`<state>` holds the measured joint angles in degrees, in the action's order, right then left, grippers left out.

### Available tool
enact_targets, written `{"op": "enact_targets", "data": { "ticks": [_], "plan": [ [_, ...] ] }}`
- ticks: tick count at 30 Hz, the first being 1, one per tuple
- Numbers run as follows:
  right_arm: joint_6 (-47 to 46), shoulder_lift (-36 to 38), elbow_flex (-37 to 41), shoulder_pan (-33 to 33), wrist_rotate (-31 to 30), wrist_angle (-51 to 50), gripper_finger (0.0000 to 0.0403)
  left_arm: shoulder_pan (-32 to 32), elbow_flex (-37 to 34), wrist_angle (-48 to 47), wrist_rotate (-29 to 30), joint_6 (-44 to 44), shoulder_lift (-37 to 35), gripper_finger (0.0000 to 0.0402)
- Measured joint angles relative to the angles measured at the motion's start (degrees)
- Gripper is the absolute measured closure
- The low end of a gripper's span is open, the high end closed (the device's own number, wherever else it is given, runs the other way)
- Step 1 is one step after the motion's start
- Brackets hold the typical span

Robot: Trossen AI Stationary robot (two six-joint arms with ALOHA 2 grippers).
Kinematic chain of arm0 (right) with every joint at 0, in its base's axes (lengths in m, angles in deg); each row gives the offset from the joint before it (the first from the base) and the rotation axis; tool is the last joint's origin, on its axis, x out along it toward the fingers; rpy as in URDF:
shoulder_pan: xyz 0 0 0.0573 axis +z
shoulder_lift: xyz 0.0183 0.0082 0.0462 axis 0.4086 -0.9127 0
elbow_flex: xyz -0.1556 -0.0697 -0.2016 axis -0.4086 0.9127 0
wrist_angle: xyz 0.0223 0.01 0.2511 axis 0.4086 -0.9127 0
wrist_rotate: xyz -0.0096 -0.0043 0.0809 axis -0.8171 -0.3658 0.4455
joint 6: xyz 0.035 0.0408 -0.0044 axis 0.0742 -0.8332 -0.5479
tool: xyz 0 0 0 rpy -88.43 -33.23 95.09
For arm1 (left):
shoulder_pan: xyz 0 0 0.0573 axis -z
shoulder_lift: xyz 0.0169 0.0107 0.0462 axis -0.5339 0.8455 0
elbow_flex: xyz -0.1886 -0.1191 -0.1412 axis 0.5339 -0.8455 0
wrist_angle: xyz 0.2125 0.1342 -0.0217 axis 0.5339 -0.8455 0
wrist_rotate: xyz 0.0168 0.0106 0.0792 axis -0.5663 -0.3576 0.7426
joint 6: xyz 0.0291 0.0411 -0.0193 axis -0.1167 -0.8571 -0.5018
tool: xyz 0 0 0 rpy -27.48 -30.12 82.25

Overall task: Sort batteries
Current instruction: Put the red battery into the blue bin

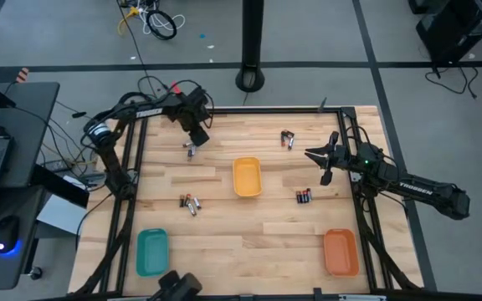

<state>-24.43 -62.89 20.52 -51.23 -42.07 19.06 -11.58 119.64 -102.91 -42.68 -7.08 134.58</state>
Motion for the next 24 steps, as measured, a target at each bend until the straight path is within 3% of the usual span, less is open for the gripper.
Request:
{"op": "enact_targets", "data": {
  "ticks": [8,19,24],
  "plan": [
    [0.0,0.0,0.0,0.0,0.0,0.0,0.0336,-0.1,1.8,-0.5,3.5,-2.0,4.5,0.0226],
    [0.0,0.0,0.0,0.0,0.0,0.0,0.0336,-0.1,1.8,-1.5,4.1,-3.0,6.8,0.0225],
    [0.0,0.0,0.0,0.0,0.0,0.0,0.0336,-0.1,1.7,-1.5,4.1,-3.0,6.8,0.0244]
  ]
}}
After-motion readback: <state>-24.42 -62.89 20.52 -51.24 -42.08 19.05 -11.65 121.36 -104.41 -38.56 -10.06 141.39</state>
